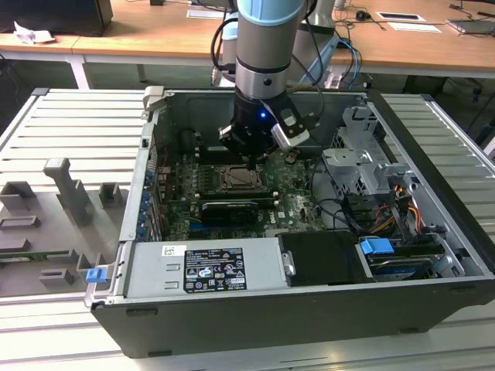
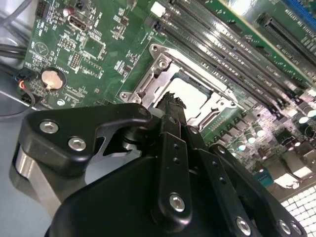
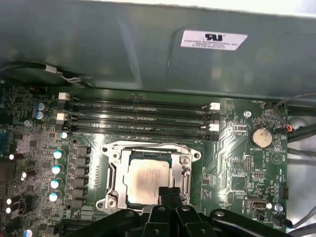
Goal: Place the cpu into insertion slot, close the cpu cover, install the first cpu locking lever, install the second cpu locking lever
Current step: 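Install the second cpu locking lever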
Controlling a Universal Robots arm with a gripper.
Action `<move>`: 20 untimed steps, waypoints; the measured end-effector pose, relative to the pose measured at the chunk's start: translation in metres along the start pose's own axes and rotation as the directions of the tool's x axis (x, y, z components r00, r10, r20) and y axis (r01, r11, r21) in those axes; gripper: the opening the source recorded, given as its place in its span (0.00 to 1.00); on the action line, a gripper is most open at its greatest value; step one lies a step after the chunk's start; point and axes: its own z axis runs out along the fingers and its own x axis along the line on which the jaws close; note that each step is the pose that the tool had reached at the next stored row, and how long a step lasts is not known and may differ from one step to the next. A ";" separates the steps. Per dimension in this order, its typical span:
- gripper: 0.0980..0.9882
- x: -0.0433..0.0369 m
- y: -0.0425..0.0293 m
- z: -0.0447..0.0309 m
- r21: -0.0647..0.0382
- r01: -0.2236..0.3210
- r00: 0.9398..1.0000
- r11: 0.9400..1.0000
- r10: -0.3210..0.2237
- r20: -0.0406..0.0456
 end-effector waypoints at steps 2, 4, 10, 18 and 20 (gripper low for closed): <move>0.01 0.0002 -0.0026 -0.0002 0.000 0.000 1.000 1.000 0.000 0.000; 0.01 0.0003 -0.0049 -0.0004 0.000 0.000 1.000 1.000 0.000 0.000; 0.01 0.0006 -0.0090 -0.0008 0.000 0.000 1.000 1.000 0.000 0.000; 0.01 0.0008 -0.0135 -0.0012 0.000 0.000 1.000 1.000 0.000 0.000; 0.01 0.0010 -0.0155 -0.0014 0.000 0.000 1.000 1.000 0.000 0.000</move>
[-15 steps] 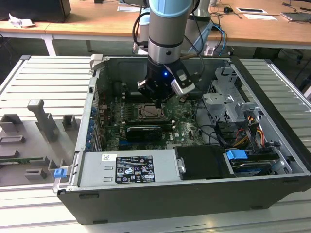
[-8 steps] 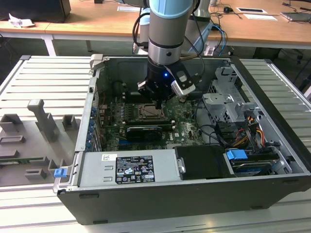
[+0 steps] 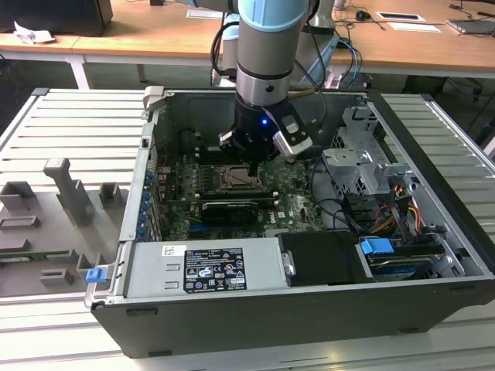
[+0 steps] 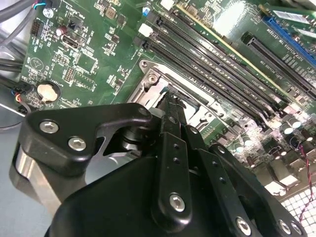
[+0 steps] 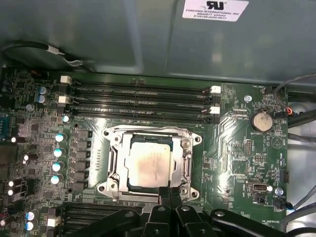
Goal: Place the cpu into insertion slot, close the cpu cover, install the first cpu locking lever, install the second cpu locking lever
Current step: 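Install the second cpu locking lever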
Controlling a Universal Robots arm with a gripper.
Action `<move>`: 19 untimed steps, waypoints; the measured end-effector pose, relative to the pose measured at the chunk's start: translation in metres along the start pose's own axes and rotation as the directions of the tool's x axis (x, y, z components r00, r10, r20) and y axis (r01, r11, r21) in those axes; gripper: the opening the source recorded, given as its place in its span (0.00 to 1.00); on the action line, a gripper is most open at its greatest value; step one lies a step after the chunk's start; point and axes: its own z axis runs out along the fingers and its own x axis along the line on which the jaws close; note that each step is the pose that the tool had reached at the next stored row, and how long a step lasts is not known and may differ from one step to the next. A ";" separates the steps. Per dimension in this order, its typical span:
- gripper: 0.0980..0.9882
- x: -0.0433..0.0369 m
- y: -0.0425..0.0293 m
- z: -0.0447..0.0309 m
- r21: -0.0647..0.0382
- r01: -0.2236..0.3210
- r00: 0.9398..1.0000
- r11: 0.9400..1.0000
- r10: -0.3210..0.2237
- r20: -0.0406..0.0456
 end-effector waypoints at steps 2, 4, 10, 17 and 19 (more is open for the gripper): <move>0.01 0.0002 -0.0024 -0.0002 0.000 0.000 1.000 1.000 0.000 0.000; 0.01 0.0001 -0.0024 -0.0028 0.000 0.000 1.000 1.000 0.000 0.000; 0.01 -0.0001 -0.0018 -0.0111 0.000 0.000 1.000 1.000 0.000 0.000; 0.01 0.0071 -0.0094 -0.0085 0.000 0.000 1.000 1.000 0.000 0.000; 0.01 0.0071 -0.0095 -0.0073 0.001 0.000 1.000 1.000 0.000 0.000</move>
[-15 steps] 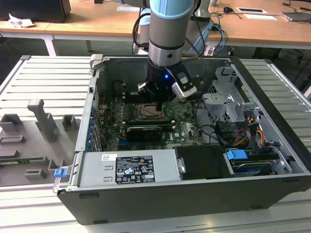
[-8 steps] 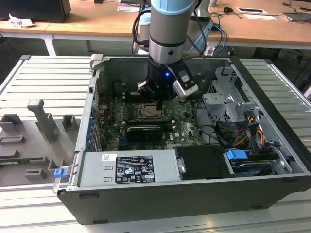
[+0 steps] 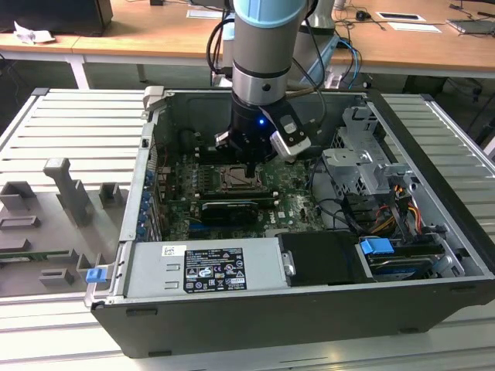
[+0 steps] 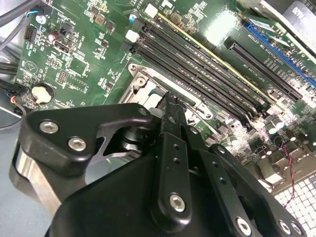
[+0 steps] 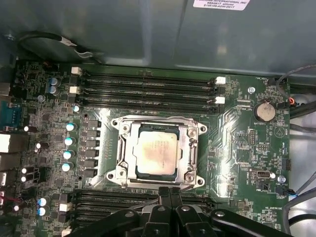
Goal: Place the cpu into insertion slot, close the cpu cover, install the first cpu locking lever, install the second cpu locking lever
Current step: 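Install the second cpu locking lever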
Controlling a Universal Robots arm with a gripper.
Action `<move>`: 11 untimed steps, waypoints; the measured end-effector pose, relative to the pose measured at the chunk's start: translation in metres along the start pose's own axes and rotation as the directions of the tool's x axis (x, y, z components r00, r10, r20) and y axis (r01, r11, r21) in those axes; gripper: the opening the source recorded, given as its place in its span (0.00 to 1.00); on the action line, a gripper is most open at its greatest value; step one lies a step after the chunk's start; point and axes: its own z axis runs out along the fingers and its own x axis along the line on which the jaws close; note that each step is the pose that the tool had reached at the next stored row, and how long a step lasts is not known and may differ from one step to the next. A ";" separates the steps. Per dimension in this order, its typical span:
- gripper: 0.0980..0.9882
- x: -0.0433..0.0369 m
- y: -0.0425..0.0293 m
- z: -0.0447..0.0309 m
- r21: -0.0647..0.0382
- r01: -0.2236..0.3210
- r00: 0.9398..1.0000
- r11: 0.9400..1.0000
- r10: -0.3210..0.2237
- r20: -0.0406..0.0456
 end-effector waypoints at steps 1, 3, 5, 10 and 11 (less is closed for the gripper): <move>0.01 0.0002 -0.0001 0.0007 0.000 0.000 1.000 1.000 0.000 0.000; 0.01 0.0013 -0.0001 0.0012 0.000 0.000 1.000 1.000 0.000 0.000; 0.01 0.0029 0.0000 0.0014 0.000 0.000 1.000 1.000 0.000 0.000; 0.01 0.0165 0.0008 0.0020 0.000 0.000 1.000 1.000 0.000 0.000; 0.01 0.0180 0.0008 0.0023 0.000 0.000 1.000 1.000 0.000 0.000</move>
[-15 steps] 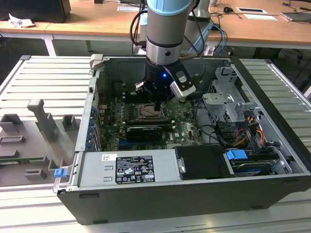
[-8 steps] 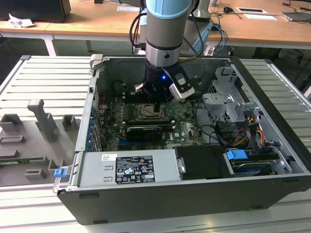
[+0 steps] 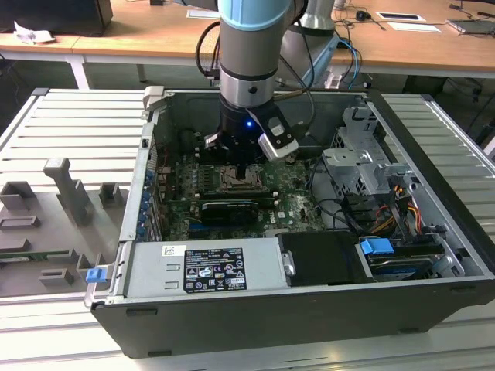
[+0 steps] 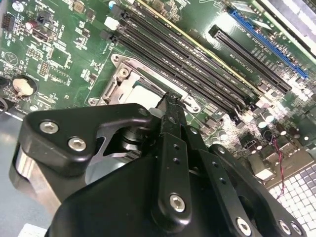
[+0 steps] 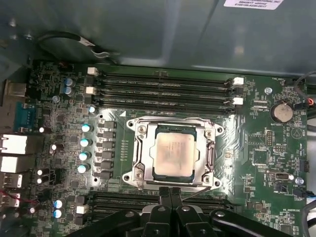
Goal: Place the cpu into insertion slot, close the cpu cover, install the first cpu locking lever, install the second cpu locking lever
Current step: 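Install the second cpu locking lever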
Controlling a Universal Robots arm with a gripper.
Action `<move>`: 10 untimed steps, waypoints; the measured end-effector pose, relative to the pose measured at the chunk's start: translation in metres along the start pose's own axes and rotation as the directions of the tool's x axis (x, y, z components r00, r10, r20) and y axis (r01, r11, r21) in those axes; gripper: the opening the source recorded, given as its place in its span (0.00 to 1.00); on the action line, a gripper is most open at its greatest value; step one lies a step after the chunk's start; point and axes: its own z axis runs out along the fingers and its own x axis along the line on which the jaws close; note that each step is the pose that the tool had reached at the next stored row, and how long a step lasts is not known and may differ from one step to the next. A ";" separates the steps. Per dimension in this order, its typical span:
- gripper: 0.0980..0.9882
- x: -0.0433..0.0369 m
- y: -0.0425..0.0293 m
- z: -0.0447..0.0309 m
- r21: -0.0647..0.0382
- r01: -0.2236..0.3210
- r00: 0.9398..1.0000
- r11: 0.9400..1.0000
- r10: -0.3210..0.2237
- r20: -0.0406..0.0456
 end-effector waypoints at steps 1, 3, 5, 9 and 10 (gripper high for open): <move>0.01 0.0015 0.0001 0.0002 0.000 0.000 1.000 1.000 0.000 0.000; 0.01 0.0035 0.0002 0.0005 0.000 0.000 1.000 1.000 0.000 0.000; 0.01 0.0057 0.0002 0.0012 0.000 0.000 1.000 1.000 0.000 0.000; 0.01 0.0085 -0.0036 0.0020 -0.002 0.000 1.000 1.000 0.000 0.000; 0.01 0.0095 -0.0058 0.0019 -0.004 0.001 1.000 1.000 -0.001 0.000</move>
